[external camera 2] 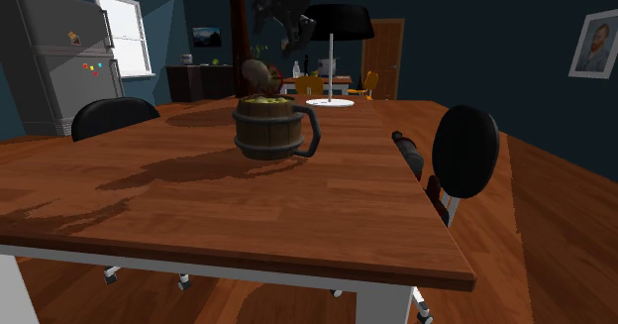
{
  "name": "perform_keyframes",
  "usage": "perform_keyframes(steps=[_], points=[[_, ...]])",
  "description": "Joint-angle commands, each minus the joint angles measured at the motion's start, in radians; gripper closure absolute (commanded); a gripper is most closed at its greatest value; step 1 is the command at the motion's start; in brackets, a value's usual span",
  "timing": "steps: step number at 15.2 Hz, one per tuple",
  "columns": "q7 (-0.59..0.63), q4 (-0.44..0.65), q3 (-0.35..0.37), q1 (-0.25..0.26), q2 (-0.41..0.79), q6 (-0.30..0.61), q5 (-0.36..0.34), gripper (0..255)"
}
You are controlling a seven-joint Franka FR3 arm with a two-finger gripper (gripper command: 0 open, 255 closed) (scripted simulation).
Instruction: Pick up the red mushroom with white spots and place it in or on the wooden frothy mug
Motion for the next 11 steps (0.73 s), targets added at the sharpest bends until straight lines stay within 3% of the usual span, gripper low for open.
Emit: perform_keyframes(steps=[1, 3, 11], points=[[0.004, 0.040, -0.009, -0.018, 0.000, -0.048, 0.003, 0], [0.010, 0.102, -0.020, -0.044, 0.009, -0.108, 0.012, 0], [0.010, 0.101, -0.020, -0.044, 0.009, -0.108, 0.012, 0]])
